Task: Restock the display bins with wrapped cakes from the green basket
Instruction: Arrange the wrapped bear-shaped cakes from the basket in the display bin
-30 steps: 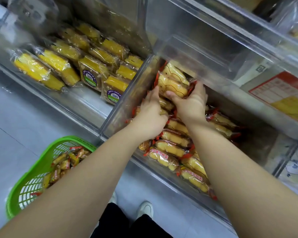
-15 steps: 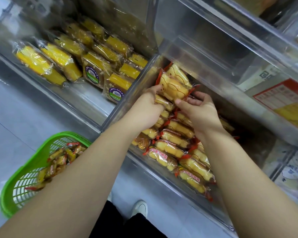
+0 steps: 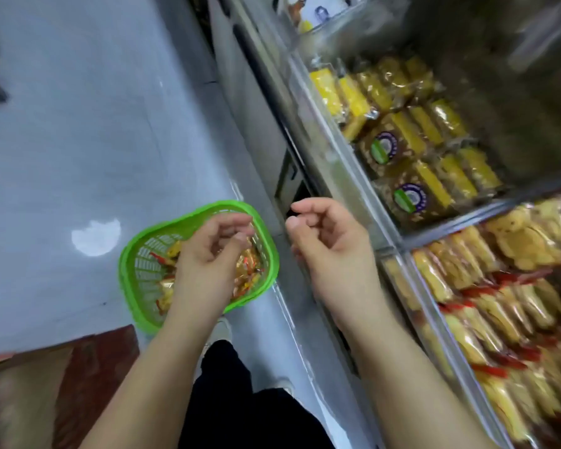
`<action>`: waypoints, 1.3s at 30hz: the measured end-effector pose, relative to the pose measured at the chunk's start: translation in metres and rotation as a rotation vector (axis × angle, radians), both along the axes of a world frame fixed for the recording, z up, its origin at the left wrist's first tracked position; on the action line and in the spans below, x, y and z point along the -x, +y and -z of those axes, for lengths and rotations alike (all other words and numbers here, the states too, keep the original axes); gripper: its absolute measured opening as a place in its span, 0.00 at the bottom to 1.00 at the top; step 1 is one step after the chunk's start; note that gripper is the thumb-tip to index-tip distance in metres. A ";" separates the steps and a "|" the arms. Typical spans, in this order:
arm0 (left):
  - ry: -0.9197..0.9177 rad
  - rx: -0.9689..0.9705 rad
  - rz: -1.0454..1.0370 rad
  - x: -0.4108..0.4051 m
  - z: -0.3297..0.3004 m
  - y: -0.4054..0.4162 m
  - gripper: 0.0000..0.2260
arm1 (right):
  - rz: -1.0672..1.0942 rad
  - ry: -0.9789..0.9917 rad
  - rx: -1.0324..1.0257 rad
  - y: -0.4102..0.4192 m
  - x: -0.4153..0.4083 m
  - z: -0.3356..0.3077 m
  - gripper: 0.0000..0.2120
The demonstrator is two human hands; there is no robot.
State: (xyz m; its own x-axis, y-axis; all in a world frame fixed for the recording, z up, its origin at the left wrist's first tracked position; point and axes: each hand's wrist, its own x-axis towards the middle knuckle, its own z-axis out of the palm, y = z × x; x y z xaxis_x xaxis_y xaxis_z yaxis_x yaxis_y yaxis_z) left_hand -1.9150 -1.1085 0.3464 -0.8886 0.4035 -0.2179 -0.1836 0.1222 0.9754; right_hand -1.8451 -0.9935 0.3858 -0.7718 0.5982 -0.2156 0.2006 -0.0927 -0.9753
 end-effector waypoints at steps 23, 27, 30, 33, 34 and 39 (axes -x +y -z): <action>0.201 1.340 0.673 0.097 0.514 -0.103 0.38 | -1.646 -0.838 -1.118 -0.050 0.129 0.533 0.44; 0.059 0.979 0.476 0.101 0.504 -0.105 0.23 | -1.370 -0.768 -0.776 -0.029 0.147 0.508 0.27; -0.202 0.538 0.137 0.112 0.486 -0.114 0.17 | -1.033 -0.669 -0.405 -0.017 0.159 0.503 0.26; -0.532 0.065 -0.209 0.131 0.480 -0.116 0.13 | -0.876 -0.656 -0.187 -0.032 0.168 0.514 0.29; -0.634 -0.087 -0.266 0.136 0.479 -0.116 0.14 | -0.864 -0.663 -0.163 -0.040 0.170 0.522 0.31; -0.550 0.230 -0.204 0.144 0.487 -0.116 0.31 | -0.736 -0.639 -0.268 -0.073 0.168 0.549 0.31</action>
State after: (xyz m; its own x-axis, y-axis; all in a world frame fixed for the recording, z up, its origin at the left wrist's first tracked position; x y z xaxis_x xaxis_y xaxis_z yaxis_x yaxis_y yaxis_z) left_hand -2.0593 -1.2250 -0.1403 -0.6759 0.1266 -0.7261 -0.6928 0.2270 0.6845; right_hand -2.0130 -1.0661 -0.1632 -0.7553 0.1098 -0.6461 0.6120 0.4709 -0.6354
